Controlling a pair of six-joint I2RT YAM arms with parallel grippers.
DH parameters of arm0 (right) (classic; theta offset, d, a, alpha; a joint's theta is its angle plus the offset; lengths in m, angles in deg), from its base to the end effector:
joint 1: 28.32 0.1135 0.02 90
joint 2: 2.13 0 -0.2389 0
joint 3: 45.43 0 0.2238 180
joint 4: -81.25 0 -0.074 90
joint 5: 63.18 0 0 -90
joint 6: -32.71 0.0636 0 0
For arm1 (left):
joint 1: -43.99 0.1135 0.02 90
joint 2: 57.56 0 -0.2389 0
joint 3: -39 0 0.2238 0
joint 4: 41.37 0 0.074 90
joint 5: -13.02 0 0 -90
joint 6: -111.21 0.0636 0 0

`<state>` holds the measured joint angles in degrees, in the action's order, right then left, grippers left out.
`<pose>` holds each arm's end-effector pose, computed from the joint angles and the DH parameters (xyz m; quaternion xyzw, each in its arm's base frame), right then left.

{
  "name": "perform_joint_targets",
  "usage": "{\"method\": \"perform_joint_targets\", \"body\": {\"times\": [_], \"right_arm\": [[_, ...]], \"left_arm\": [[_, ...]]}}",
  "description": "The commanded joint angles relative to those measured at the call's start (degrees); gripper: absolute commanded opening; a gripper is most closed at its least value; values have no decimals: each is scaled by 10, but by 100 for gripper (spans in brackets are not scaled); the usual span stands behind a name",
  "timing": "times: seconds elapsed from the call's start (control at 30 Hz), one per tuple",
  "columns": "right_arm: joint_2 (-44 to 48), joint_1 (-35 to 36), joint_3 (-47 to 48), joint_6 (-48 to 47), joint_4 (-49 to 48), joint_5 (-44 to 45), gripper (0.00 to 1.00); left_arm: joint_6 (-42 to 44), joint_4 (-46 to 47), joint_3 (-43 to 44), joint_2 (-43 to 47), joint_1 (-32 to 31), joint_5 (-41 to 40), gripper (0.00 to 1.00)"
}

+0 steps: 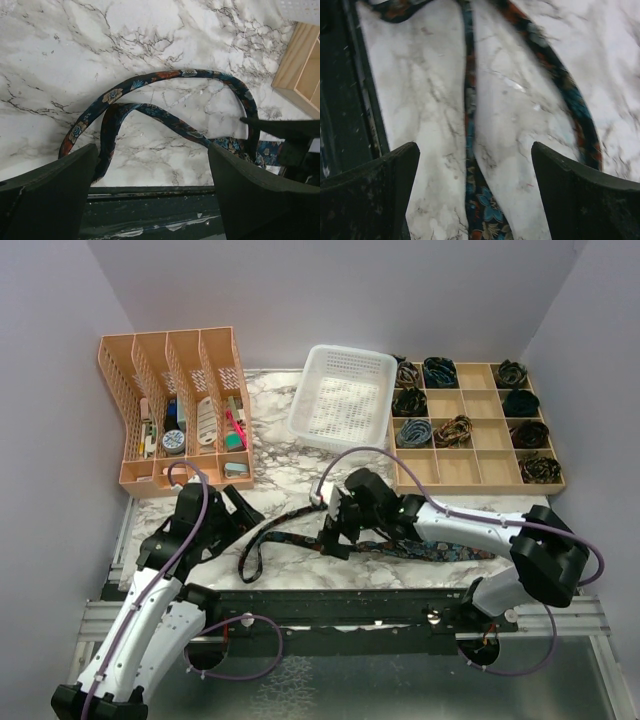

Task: Roll the ties
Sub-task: Flatten out the tie at the center of the board.

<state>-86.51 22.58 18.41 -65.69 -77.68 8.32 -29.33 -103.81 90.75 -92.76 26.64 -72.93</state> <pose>0.1777 0.2507 0.1835 -0.5026 0.7498 0.2833 0.3239 0.1275 -0.0445 0.2163 -0.2518 0.8915 -0.2367 0.2930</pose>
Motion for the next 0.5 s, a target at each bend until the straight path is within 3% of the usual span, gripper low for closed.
{"method": "perform_joint_targets", "body": {"times": [0.0, 0.27, 0.4, 0.47], "right_arm": [[11, 34, -27, -188, -32, -105, 99], [-70, 51, -12, -175, -71, -58, 73], [-86, 51, -13, -188, -86, -27, 53], [-82, 52, -26, -185, -123, 7, 37]], "left_arm": [[-36, -22, -14, -8, -1, 7, 93], [-91, -29, -48, 0, -1, -21, 93], [-111, -29, -64, 15, -1, -36, 93], [-117, -29, -73, 17, -1, -36, 92]]}}
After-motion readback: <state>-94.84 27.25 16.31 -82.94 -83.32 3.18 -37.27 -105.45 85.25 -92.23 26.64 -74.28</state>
